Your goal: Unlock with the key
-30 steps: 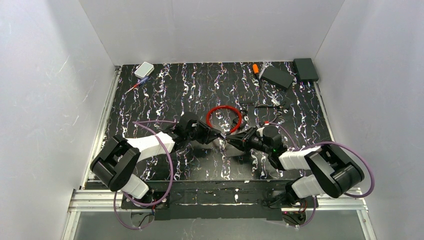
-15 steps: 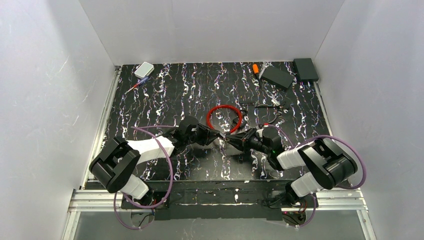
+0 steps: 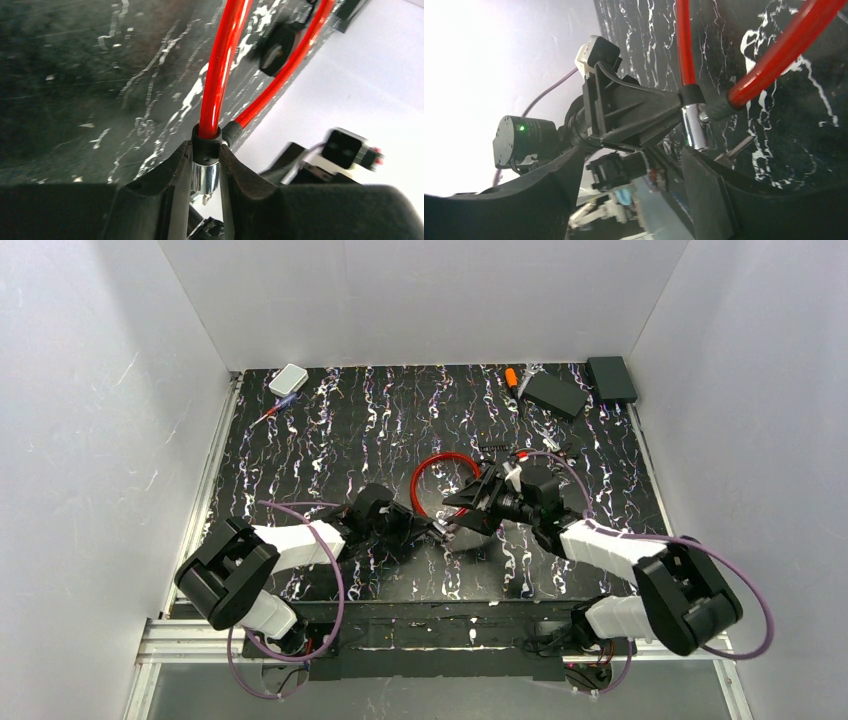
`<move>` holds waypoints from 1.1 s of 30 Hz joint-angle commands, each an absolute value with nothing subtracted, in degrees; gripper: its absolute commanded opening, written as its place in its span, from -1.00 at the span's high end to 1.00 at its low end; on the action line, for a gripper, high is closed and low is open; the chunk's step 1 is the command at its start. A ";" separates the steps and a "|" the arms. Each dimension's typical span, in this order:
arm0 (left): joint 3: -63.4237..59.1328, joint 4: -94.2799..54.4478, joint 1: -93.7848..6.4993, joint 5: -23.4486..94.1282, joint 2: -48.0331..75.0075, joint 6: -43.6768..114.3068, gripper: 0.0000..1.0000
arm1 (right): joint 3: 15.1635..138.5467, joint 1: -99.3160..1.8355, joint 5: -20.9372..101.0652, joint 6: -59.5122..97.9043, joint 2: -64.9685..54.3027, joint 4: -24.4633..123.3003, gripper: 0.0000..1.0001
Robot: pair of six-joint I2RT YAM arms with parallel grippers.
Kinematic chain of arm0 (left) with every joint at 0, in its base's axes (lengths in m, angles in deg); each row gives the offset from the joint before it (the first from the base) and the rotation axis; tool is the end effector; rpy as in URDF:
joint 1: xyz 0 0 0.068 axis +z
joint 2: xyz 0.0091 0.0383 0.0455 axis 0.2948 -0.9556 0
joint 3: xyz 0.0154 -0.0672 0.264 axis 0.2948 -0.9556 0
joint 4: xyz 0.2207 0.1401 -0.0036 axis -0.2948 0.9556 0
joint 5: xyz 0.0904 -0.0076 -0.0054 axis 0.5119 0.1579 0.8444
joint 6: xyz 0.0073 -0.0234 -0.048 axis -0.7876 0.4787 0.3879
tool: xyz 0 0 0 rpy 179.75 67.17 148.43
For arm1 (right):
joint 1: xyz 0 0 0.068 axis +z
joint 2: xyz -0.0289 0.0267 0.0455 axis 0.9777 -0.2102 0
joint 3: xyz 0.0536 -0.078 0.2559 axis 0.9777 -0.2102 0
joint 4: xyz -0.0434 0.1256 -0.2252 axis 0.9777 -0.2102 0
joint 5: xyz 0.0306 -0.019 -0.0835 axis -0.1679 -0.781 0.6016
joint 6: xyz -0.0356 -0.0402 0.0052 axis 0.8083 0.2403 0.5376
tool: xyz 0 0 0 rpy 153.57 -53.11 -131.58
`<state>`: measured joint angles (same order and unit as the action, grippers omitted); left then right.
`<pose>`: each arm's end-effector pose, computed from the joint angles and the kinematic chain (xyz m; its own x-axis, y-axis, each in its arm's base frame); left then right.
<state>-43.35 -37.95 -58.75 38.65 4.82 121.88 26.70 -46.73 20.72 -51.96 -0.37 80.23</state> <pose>0.2071 -0.1878 0.1567 -0.6509 -0.7410 0.1654 -0.5041 0.2589 -0.8239 0.2121 0.1470 0.1815 -0.8689 0.4933 -0.0404 0.1202 0.2896 0.9496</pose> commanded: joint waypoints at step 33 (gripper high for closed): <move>-29.99 6.20 -58.44 49.23 19.43 78.24 -0.27 | 50.66 -47.10 68.93 -0.24 5.29 30.10 -0.59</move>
<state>-34.31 -11.38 -58.16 41.89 15.27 93.19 45.03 -46.78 59.13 -9.76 9.73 32.19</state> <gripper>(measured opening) 0.618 0.787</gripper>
